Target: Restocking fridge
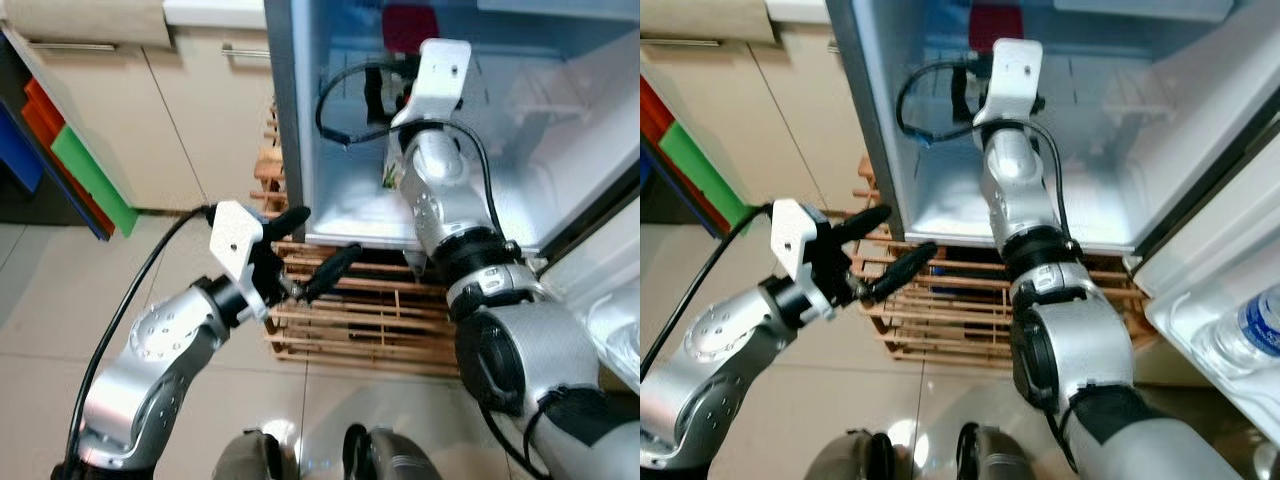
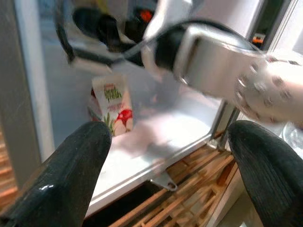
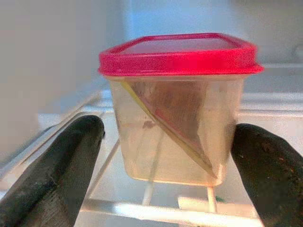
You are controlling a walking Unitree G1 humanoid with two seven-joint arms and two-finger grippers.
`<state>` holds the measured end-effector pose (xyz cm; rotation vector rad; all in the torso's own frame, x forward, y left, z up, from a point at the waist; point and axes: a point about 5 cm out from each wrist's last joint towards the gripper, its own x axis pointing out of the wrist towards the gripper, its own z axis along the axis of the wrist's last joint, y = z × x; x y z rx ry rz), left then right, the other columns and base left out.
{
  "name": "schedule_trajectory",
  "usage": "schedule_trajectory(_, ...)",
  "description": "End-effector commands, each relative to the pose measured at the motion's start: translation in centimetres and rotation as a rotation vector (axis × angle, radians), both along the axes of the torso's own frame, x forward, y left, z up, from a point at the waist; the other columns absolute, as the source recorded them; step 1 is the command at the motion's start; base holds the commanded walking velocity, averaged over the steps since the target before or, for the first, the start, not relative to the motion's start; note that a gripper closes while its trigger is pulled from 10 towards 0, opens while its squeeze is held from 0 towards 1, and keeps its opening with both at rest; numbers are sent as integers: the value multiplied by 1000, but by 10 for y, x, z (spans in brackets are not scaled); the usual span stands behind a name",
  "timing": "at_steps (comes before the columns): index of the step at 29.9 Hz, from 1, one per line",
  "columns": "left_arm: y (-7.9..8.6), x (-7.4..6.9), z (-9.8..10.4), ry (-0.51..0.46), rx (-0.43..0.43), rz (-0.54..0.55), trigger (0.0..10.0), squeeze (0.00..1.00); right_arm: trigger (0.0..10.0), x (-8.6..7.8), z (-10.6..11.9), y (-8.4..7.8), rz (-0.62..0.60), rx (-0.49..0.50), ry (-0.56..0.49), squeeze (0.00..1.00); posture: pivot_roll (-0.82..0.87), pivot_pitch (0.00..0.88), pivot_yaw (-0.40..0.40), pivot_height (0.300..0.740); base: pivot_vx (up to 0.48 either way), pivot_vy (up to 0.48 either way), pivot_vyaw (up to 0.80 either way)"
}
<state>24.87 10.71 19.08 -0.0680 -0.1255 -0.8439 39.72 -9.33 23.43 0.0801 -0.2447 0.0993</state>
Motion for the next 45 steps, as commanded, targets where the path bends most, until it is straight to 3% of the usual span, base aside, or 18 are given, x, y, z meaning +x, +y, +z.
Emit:
schedule_trajectory(1, 0, 1, 1, -21, 5, 8, 10000, 0, 10000, -8, -4, -1, 13, -22, 18, 0, 24, 74, -16, 740, 0, 0, 0)
schedule_trajectory(7, -1, 6, -3, -17, -7, 18, 10000, 0, 10000, -33, 12, -16, 4, -24, -99, 0, -26, 36, -11, 740, 0, 0, 0)
schedule_trajectory(15, -3, 16, 0, -43, -24, 29, 10000, 0, 10000, -45, 29, -27, -37, -79, -186, 0, -37, 6, -20, 740, 0, 0, 0)
schedule_trajectory(22, 4, 15, -6, -41, -16, 122, 10000, 0, 10000, -65, 23, -41, -46, -101, -221, 0, -36, 5, -27, 740, 0, 0, 0)
schedule_trajectory(25, 17, 18, -11, -8, -44, 295, 10000, 0, 10000, -91, -1, -54, -54, -90, -204, 0, -37, 8, -26, 740, 0, 0, 0)
schedule_trajectory(27, 21, 15, -18, -5, -7, 362, 10000, 0, 10000, -111, -26, -67, -89, -78, -142, 0, -41, 0, -20, 740, 0, 0, 0)
schedule_trajectory(31, 26, 7, -23, -13, 21, 400, 10000, 0, 10000, -123, -48, -77, -103, -93, -85, 0, -46, 0, -23, 740, 0, 0, 0)
schedule_trajectory(32, 38, -1, -31, 3, 25, 452, 10000, 0, 10000, -136, -73, -90, -114, -131, -6, 0, -42, 0, -35, 740, 0, 0, 0)
schedule_trajectory(35, 47, -7, -39, 18, 36, 507, 10000, 0, 10000, -149, -105, -106, -133, -164, 110, 0, -44, 0, -40, 740, 0, 0, 0)
schedule_trajectory(38, 45, -5, -42, 7, 60, 534, 10000, 0, 10000, -154, -122, -101, -89, -151, 181, 0, -57, 0, -30, 740, 0, 0, 0)
schedule_trajectory(41, 41, -2, -41, 4, 51, 527, 10000, 0, 10000, -151, -119, -91, -45, -148, 167, 0, -63, 0, -23, 740, 0, 0, 0)
schedule_trajectory(45, 36, 12, -30, -29, 16, 512, 10000, 0, 10000, -119, -108, -70, 1, -120, 124, 0, -69, 0, -4, 740, 0, 0, 0)
